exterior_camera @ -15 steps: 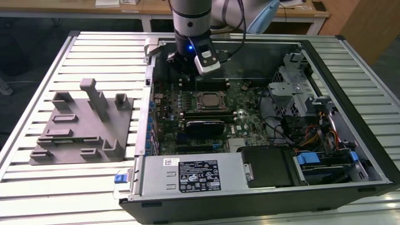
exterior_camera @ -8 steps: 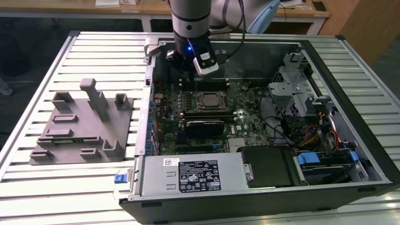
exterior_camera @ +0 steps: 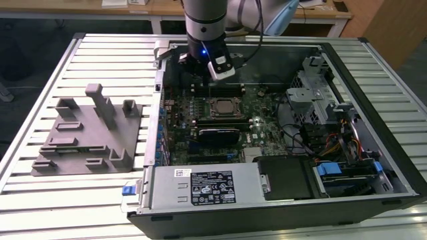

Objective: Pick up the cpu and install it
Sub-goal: 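Install the first cpu locking lever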

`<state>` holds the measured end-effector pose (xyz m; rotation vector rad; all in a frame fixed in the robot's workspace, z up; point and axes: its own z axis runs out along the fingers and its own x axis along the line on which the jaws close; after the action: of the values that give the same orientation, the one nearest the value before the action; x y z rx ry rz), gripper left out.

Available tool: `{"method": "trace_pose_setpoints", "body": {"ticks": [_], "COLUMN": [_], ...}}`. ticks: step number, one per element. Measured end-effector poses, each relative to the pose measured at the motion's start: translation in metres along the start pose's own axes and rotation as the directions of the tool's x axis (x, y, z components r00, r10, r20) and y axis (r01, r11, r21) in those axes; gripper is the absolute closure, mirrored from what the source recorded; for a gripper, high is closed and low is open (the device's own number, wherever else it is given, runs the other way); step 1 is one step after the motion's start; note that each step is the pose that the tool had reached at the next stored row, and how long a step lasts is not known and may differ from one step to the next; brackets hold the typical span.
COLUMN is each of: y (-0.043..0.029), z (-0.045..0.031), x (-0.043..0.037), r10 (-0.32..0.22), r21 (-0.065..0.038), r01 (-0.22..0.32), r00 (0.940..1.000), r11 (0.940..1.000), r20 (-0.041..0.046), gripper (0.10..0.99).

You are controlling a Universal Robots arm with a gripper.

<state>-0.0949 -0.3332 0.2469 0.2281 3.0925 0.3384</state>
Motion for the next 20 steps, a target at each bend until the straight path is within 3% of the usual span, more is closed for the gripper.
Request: {"method": "trace_pose_setpoints", "body": {"ticks": [9,13,20], "y": [0.0049,0.0066,0.0070], "z": [0.0018,0.0023,0.0027], "x": [-0.0350,-0.0470,-0.0495], "r10": [0.000,0.000,0.001], "r21": [0.002,0.004,0.005], "r01": [0.000,0.000,-0.001], "r00": [1.0000,1.0000,1.0000], "r11": [1.0000,1.0000,1.0000], "r20": [-0.0011,-0.0010,-0.0005], "gripper": [0.980,0.980,0.980]}}
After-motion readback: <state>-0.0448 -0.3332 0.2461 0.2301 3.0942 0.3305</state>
